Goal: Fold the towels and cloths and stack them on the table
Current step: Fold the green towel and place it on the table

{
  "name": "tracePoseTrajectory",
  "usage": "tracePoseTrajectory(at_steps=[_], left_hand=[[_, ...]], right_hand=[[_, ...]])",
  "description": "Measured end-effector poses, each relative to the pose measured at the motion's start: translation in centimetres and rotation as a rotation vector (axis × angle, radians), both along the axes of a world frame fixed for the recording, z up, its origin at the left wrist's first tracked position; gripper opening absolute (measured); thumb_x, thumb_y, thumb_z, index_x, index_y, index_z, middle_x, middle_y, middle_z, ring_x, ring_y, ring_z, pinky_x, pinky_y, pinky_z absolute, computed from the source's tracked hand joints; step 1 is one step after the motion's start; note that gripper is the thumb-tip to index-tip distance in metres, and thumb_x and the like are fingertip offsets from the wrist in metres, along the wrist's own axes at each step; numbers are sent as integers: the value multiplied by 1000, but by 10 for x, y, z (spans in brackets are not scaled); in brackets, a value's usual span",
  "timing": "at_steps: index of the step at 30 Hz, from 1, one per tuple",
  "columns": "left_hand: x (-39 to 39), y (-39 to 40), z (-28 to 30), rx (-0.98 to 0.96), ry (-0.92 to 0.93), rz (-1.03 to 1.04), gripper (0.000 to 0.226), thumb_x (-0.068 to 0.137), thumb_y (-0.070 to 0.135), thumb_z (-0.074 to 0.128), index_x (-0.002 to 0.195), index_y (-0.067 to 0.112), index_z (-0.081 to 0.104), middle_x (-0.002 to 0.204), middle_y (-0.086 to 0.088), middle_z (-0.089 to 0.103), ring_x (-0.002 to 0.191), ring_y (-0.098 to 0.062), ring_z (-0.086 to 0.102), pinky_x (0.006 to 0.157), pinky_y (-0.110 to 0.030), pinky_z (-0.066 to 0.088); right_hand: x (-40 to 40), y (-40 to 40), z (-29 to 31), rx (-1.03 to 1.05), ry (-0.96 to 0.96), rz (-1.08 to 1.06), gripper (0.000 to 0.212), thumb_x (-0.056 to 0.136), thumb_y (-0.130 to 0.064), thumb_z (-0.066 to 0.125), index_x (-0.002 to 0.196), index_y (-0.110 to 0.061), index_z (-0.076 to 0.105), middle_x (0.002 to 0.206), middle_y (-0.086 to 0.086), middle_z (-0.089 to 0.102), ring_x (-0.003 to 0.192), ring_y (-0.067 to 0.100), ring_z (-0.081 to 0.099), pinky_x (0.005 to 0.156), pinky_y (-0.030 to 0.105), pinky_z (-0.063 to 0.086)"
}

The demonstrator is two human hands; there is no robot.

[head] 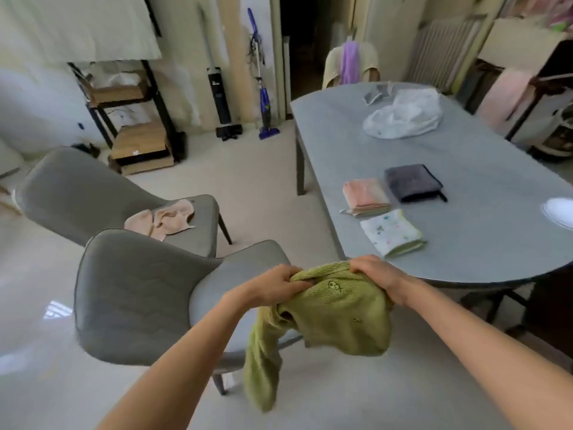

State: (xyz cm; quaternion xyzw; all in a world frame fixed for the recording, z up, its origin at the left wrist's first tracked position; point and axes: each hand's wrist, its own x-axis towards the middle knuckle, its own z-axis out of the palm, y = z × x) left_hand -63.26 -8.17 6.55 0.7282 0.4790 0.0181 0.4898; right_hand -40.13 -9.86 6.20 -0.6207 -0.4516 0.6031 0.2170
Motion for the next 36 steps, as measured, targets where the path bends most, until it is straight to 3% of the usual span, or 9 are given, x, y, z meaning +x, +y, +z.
tracePoseTrajectory(at_steps=[7, 11, 15, 18, 24, 27, 30, 33, 36], left_hand=[[220, -5, 3, 327, 98, -227, 18, 86, 9, 53, 97, 11, 68, 97, -7, 67, 95, -24, 61, 80, -31, 46], [326, -15, 8, 635, 269, -329, 25, 86, 10, 49, 106, 19, 63, 107, -3, 63, 99, -25, 59, 77, -35, 48], [408, -33, 20, 825, 503, -361, 22, 80, 5, 51, 96, 18, 59, 100, -1, 63, 94, -26, 62, 63, -32, 40], [454, -37, 13, 715, 526, -286, 26, 78, -1, 46, 95, 11, 62, 101, -7, 64, 91, -29, 64, 63, -32, 46], [533, -21, 28, 166, 71, 6, 25, 75, 2, 56, 98, 8, 49, 88, -11, 53, 83, -35, 68, 72, -48, 58], [573, -4, 38, -4, -123, 6, 20, 92, 22, 62, 83, 7, 53, 74, -5, 42, 63, -21, 63, 61, -32, 60], [602, 22, 42, 10, -176, -108, 23, 87, 33, 69, 83, 10, 66, 74, 0, 66, 63, -9, 63, 55, -15, 50], [628, 59, 44, 33, -208, -175, 27, 83, 31, 73, 97, 9, 69, 94, -6, 73, 87, -19, 70, 77, -26, 56], [658, 115, 47, 278, -115, -221, 22, 85, 31, 70, 90, 10, 63, 85, -5, 67, 81, -21, 63, 76, -31, 50]], right_hand=[[197, -92, 11, 175, -153, -125, 23, 86, -33, 68, 74, -15, 62, 68, -6, 62, 66, 10, 59, 64, 22, 44], [296, -125, 8, 224, -503, -14, 45, 72, -39, 78, 111, -17, 68, 107, -8, 69, 100, 8, 64, 90, 24, 49], [385, -146, 26, 353, -504, -162, 18, 80, -31, 75, 91, -19, 70, 87, -11, 65, 86, 6, 58, 74, 22, 42], [437, -161, 36, 423, -418, -254, 10, 82, -26, 74, 83, -17, 71, 83, 0, 70, 80, 9, 62, 76, 27, 45], [509, -145, 26, 573, -519, -557, 15, 86, -20, 68, 79, -7, 69, 77, 14, 68, 73, 26, 61, 71, 37, 48], [535, -120, 31, 600, -584, -674, 27, 90, -26, 63, 72, -6, 63, 64, 12, 60, 58, 18, 49, 60, 32, 39], [562, -90, 39, 559, -656, -731, 37, 94, -35, 53, 70, -8, 59, 62, 8, 56, 64, 25, 52, 62, 35, 40], [593, -59, 45, 415, -847, -646, 44, 96, -44, 45, 61, -18, 48, 63, 0, 53, 72, 28, 55, 64, 35, 39], [631, -19, 51, 284, -1004, -425, 38, 97, -45, 43, 73, -18, 54, 76, 4, 61, 81, 29, 60, 65, 32, 39]])
